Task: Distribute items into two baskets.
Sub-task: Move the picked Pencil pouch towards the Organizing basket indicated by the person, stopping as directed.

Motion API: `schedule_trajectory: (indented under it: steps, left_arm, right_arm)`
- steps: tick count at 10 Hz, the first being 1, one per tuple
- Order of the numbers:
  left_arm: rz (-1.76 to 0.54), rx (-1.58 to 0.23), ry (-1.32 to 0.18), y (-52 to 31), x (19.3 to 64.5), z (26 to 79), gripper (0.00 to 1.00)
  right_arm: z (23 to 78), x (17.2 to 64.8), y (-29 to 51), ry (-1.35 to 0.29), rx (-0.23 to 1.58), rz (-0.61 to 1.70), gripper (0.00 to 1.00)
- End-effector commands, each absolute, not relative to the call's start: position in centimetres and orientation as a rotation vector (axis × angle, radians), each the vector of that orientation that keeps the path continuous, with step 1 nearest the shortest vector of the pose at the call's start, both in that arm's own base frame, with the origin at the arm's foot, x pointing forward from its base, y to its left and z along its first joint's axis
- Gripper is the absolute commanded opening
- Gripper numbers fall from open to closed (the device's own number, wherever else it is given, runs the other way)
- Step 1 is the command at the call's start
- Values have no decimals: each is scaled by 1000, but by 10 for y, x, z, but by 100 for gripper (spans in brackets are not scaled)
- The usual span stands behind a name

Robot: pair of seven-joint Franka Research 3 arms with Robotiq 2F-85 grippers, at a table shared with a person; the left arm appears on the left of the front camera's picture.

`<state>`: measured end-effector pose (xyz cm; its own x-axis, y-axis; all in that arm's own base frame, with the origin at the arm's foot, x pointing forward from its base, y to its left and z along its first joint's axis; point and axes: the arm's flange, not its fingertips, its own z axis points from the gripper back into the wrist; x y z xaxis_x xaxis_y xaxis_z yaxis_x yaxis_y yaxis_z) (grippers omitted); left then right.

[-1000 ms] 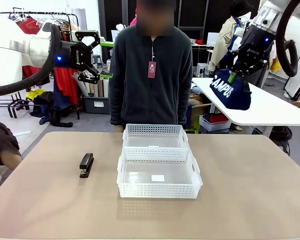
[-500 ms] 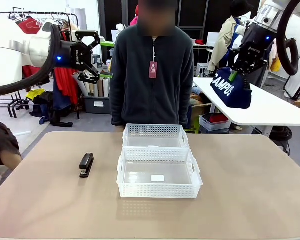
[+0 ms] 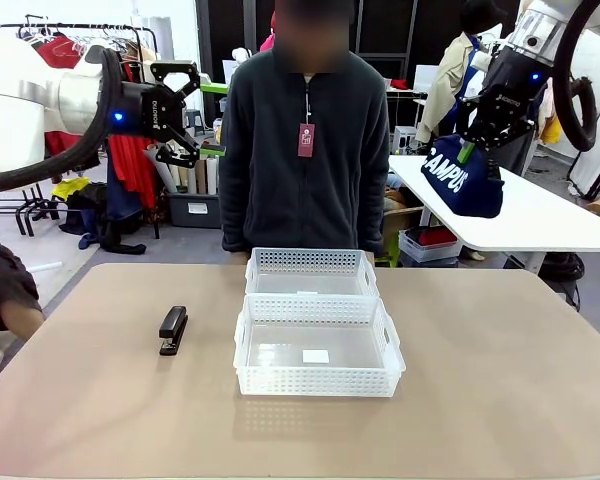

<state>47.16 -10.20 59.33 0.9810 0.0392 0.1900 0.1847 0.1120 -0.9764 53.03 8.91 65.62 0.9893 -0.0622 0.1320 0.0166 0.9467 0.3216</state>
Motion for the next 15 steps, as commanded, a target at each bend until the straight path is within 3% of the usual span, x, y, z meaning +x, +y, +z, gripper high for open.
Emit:
schedule_trajectory:
  steps: [1,15]
  left_arm:
    - [-107,-1457,-192,-102,471,595,100]
    - [-107,-1457,-192,-102,471,595,100]
  right_arm:
    - [657,528,90,-142,328,-39,0]
    - [657,528,90,-142,328,-39,0]
